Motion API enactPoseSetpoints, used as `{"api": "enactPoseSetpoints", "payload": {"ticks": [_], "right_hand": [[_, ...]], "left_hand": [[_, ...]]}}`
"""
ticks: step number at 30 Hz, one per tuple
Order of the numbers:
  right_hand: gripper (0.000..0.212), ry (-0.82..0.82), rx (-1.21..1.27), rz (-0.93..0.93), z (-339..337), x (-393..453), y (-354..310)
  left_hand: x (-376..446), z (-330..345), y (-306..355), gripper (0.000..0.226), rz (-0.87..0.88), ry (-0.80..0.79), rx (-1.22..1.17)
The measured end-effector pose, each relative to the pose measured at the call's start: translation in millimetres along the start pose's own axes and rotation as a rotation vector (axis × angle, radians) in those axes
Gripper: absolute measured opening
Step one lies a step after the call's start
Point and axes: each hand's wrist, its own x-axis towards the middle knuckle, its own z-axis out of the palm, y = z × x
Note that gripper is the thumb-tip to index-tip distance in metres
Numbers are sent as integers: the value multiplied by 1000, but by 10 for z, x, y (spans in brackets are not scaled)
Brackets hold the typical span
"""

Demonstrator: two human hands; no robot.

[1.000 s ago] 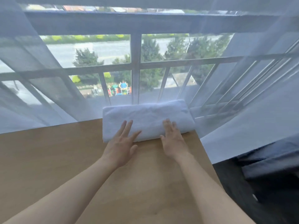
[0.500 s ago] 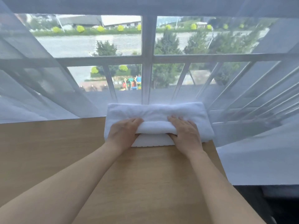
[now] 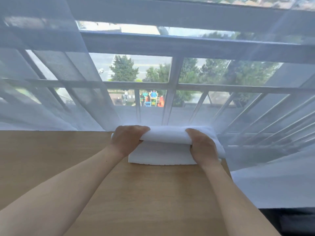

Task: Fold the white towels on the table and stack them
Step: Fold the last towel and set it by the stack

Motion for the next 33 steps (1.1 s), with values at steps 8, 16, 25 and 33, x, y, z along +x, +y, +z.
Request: {"api": "enactPoseSetpoints", "payload": {"ticks": [8,16,25,33], "right_hand": [[46,100,-22,-171,-222,-204,-1236],[38,58,-2,-347,-73,-560,-3520],[39,97,89,-506,215,-1187,-6278],[42,289,148,-568,242,-1176,-7773]], "left_hand": [[-1034,-1069,-771,34,-116,188,-46],[-2884,-1917,-2164,34,-379,255,29],[-4804,-2822,-3856,34,-641,375,-33],[-5386,-3403,-5028,43,-635,605,83]]}}
